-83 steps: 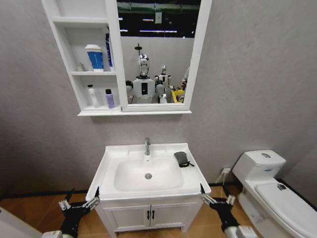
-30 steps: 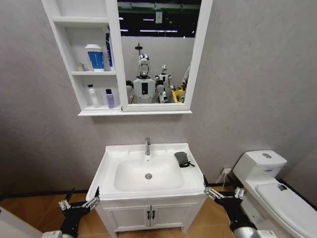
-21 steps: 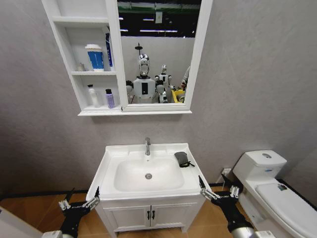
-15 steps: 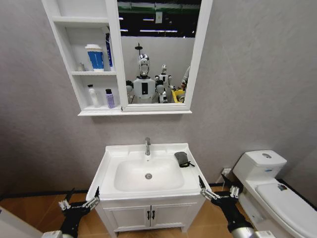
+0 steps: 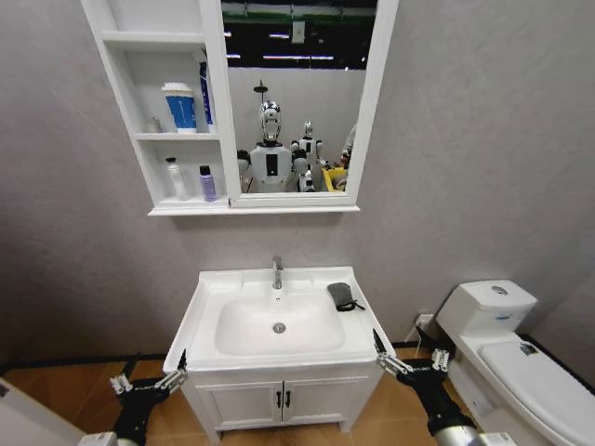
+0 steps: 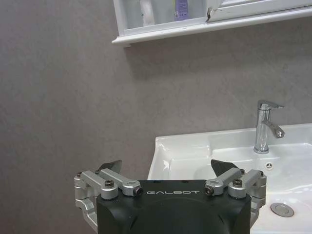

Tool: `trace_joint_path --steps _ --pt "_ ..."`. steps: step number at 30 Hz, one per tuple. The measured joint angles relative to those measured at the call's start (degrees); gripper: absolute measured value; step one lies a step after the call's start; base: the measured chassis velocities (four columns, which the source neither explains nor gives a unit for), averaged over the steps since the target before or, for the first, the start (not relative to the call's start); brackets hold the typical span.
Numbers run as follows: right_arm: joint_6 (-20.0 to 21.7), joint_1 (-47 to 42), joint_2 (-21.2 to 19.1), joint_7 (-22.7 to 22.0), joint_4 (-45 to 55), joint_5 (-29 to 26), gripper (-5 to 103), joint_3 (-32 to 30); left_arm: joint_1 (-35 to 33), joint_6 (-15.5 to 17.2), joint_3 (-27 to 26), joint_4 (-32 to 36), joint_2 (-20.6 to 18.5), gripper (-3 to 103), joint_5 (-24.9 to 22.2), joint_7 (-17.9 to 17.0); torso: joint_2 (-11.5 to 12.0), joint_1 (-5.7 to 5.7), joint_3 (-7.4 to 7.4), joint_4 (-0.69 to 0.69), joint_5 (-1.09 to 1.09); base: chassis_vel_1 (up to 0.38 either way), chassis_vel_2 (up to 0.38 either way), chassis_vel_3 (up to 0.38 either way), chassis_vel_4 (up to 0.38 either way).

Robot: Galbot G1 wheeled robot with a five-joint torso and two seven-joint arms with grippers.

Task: Move facial cleanser and shampoo from washbasin to cabinet, then wipe washbasin with towel.

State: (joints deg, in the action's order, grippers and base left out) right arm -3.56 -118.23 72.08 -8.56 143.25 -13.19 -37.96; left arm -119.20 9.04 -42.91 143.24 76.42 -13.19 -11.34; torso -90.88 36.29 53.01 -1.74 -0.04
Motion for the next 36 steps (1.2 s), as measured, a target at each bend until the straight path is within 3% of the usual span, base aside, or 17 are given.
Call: trace_joint_path --steps 15,36 --pt "0.0 0.0 0.0 -0.1 0.0 0.0 100 0.0 0.0 0.0 0.0 0.0 0.0 100 0.0 0.0 0.0 -0.01 0.00 -0.01 0.00 0.252 -0.250 -0.236 0.244" --pt "0.0 0.0 0.0 -0.1 0.0 0.0 100 0.0 0.0 0.0 0.0 0.0 0.0 100 0.0 0.0 0.0 -0.02 -0.01 -0.01 0.02 0.364 -0.357 -0.350 0.365"
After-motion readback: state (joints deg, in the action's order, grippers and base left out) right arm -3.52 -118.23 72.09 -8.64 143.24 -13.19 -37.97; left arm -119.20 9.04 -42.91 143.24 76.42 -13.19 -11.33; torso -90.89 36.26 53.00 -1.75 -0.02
